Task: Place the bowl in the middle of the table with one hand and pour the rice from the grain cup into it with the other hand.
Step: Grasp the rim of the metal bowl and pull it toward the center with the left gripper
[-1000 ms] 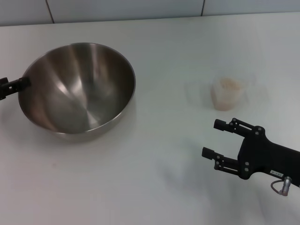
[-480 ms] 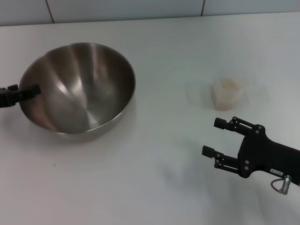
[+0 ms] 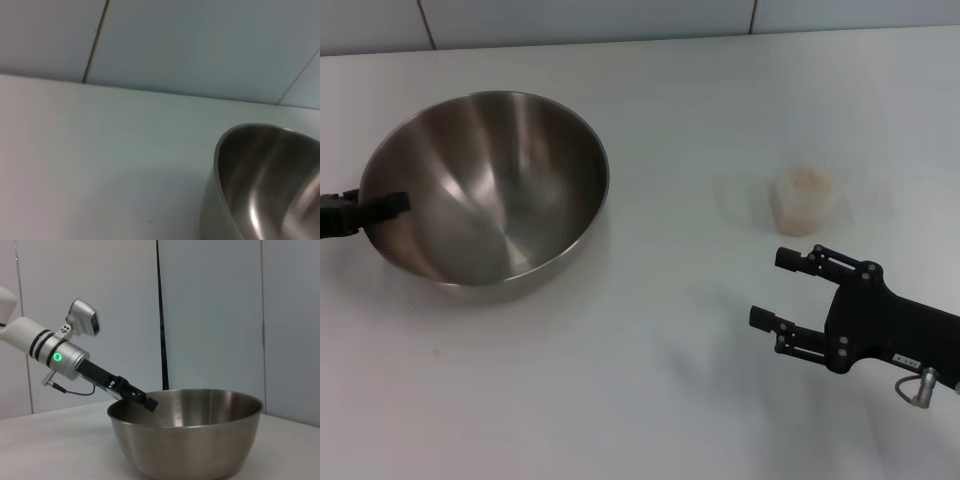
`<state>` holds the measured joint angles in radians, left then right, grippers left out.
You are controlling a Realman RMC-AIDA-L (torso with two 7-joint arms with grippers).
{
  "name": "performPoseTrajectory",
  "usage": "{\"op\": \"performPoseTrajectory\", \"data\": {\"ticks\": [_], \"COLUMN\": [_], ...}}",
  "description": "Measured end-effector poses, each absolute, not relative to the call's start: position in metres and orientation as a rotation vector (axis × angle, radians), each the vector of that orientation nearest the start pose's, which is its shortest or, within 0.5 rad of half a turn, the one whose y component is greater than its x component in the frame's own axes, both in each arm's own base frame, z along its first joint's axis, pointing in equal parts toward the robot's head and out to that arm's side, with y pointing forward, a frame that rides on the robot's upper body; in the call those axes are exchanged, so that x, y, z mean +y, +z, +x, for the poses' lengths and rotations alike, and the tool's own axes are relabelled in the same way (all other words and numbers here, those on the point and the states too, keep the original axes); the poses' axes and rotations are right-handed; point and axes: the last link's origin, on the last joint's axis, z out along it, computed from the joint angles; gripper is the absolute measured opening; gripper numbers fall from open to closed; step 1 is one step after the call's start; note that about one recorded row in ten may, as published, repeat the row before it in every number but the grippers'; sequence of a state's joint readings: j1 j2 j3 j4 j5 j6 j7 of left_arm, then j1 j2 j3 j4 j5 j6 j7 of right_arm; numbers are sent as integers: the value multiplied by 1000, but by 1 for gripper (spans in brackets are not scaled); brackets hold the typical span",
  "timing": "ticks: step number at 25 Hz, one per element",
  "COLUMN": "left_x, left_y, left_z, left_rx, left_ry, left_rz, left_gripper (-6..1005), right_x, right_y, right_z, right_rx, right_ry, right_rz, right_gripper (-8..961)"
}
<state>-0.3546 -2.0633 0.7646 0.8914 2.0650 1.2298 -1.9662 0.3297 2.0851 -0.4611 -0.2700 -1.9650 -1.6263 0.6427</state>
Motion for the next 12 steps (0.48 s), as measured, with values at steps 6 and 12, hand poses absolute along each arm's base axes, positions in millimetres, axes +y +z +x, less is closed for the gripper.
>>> {"op": "performPoseTrajectory", "data": {"ticks": [6, 12], "left_x": [336, 338], "left_y": [55, 53], "left_z": [-333, -331], "left_rx": [-1208, -1209], "left_ry": [-445, -438], "left_rz": [-2171, -2181], "left_gripper": [770, 426], "right_x": [234, 234], "right_y": [-39, -39], "right_z": [318, 319], "right_rx": [348, 351], "right_ry": [878, 874], "right_rz": [-2486, -2485], "right_gripper": [775, 776]}}
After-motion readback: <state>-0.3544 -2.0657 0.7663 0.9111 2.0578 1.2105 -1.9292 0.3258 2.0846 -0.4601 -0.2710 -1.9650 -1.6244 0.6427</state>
